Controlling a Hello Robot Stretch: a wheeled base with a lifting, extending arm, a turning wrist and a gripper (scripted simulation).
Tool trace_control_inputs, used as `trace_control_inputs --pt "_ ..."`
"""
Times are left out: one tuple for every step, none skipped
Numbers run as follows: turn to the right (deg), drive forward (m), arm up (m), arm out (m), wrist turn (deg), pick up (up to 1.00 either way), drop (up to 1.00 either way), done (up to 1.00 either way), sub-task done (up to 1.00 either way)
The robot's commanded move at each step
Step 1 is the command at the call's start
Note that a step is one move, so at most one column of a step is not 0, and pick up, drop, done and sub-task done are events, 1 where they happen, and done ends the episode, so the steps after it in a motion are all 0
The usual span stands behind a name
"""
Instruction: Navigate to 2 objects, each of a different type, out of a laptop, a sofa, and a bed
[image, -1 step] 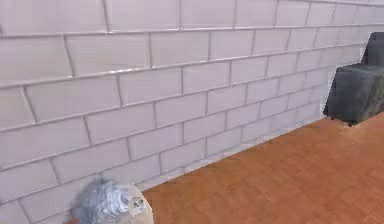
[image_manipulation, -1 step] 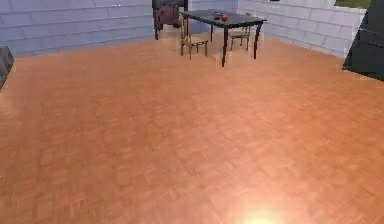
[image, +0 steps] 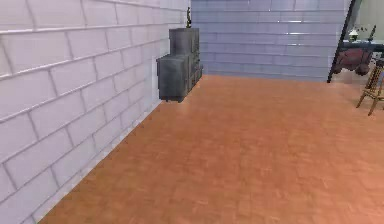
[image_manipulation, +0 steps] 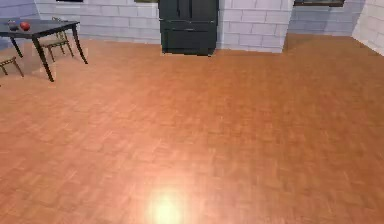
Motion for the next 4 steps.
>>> trace_control_inputs --pt "33.0 0.0 0.0 0.0 0.0 0.0 0.0 0.0 0.0" --pt "0.0 1.0 0.0 0.0 0.0 0.0 0.0 0.0 0.0" --pt "0.0 1.0 0.0 0.0 0.0 0.0 0.0 0.0 0.0" --pt "3.0 0.0 0.0 0.0 0.0 0.0 0.0 0.0 0.0"
